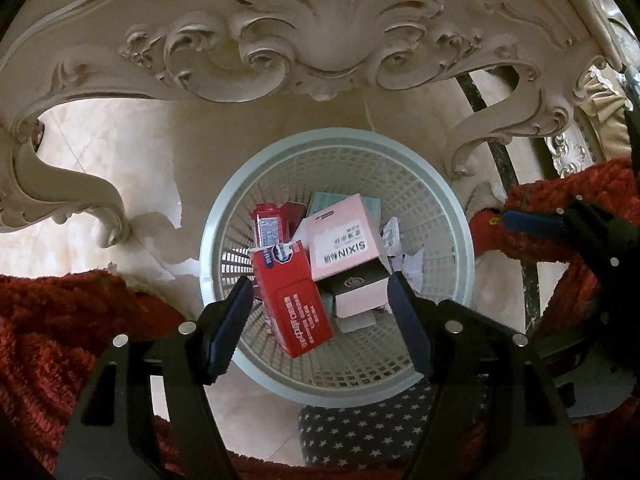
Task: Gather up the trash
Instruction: 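Carry both boxes over the wastebasket and open both grippers to drop them, then move both open grippers back over the table toward the black box, then grasp the black barcode box with the left gripper while the right grasps the white paper bag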
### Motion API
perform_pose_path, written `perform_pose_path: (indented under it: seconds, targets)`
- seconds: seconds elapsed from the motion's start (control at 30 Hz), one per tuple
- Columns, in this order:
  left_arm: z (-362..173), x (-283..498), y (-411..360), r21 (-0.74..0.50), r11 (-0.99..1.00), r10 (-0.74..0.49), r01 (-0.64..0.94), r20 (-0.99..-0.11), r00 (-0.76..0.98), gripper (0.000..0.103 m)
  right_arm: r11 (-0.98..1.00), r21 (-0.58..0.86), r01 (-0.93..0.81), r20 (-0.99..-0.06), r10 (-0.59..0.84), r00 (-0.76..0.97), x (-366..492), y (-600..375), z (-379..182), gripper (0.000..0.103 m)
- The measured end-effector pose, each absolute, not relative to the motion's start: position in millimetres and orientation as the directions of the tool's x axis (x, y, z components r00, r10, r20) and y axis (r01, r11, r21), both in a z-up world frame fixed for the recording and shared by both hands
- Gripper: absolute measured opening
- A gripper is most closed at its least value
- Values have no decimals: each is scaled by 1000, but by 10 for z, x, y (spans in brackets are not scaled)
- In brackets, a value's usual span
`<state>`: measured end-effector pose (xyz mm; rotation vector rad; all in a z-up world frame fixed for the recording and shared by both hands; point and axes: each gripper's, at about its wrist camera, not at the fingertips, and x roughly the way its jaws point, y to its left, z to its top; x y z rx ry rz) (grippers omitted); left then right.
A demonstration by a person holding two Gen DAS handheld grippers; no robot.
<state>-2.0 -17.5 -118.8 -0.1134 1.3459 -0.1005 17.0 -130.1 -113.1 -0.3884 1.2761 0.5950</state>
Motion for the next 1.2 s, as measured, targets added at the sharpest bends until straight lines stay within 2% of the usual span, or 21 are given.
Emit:
perform_pose_path:
  seconds: [0.17, 0.33, 0.4, 0.43, 0.53, 0.63, 0.77, 0.9, 1.03, 1.2]
  targets:
    - [-896, -103, -163, -115, 993, -119, 32, -947, 299, 68, 783, 86, -616, -951, 248, 183, 105, -1402, -887, 84]
    - [135, -204, -19, -182, 976, -218, 122, -863, 457, 68, 730, 161, -664, -852, 443, 280, 27, -1637, 123, 84]
    - [535, -99, 68, -179, 974, -227, 142, -814, 535, 79, 723, 171, -669, -781, 513, 355, 133, -1756, 553, 84]
    - [744, 26, 125, -146, 980, -196, 133, -786, 586, 82, 734, 156, -661, -737, 532, 417, 264, -1817, 792, 84]
    - [1159, 656, 266, -43, 996, -87, 81, -715, 694, 82, 792, 101, -602, -645, 513, 566, 771, -1903, 1200, 84]
    - [1355, 1451, 377, -7, 994, -87, 109, -655, 750, 82, 832, 133, -538, -579, 506, 639, 1613, -1894, 1463, 84]
    - [1387, 2476, 579, 58, 986, -86, 157, -633, 770, 82, 854, 174, -490, -585, 490, 646, 2899, -1629, 1541, 84]
    - [1263, 3392, 808, 98, 973, -94, 210, -662, 744, 82, 847, 179, -501, -629, 490, 604, 3837, -1281, 1415, 84]
    - [1079, 3913, 843, 148, 954, -86, 262, -700, 709, 82, 828, 169, -535, -664, 497, 559, 4499, -806, 1271, 84]
    - [950, 4359, 920, 97, 943, -154, 318, -721, 676, 82, 805, 119, -581, -727, 469, 501, 5076, -258, 1083, 84]
